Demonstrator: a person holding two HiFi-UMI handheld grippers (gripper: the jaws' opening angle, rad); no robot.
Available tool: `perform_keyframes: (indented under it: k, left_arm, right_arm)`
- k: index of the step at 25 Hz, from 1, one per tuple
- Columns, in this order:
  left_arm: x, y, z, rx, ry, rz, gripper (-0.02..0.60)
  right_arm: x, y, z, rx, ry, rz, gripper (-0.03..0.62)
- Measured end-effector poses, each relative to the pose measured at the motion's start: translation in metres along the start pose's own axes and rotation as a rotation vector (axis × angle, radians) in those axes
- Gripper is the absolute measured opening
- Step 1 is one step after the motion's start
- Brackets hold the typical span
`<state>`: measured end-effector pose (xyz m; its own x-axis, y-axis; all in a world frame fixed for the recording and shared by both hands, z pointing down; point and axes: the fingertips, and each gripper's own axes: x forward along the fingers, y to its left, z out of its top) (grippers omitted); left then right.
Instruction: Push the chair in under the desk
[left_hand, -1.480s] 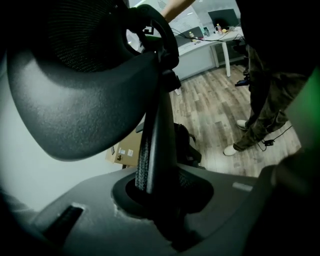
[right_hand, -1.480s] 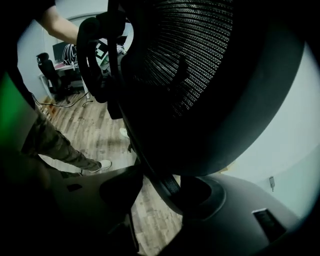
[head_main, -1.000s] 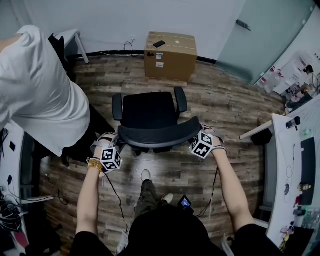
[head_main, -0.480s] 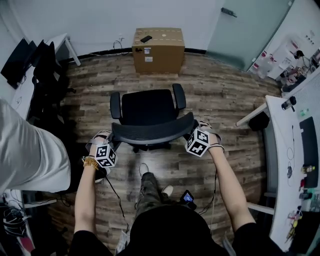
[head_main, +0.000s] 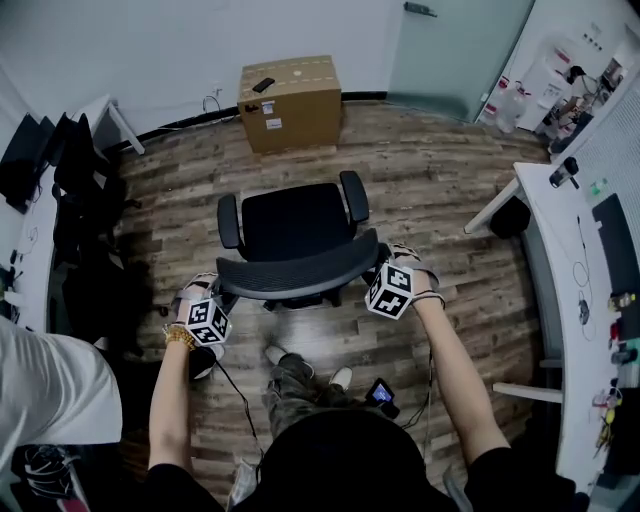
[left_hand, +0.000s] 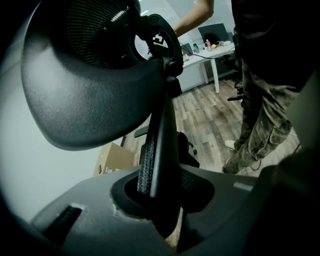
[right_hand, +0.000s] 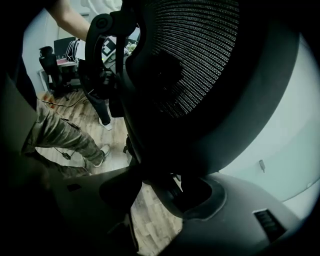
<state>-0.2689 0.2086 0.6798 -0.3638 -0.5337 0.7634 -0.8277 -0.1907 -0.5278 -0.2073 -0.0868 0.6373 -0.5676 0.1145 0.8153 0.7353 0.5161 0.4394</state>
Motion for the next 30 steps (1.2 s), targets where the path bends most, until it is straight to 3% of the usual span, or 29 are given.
perform_keyframes:
  k: [17,30]
  left_arm:
    - [0.007,0.010,0.011,0.032,-0.072,-0.056,0.118]
    - [0.028,0.044,0.011,0.166,-0.189,-0.076,0.116]
  right_arm:
    - [-0.012,0.008,-0.011,0.078,0.044,-0.041,0.250]
    - [-0.014,0.008,-0.013,0.193,0.143,-0.064,0.250]
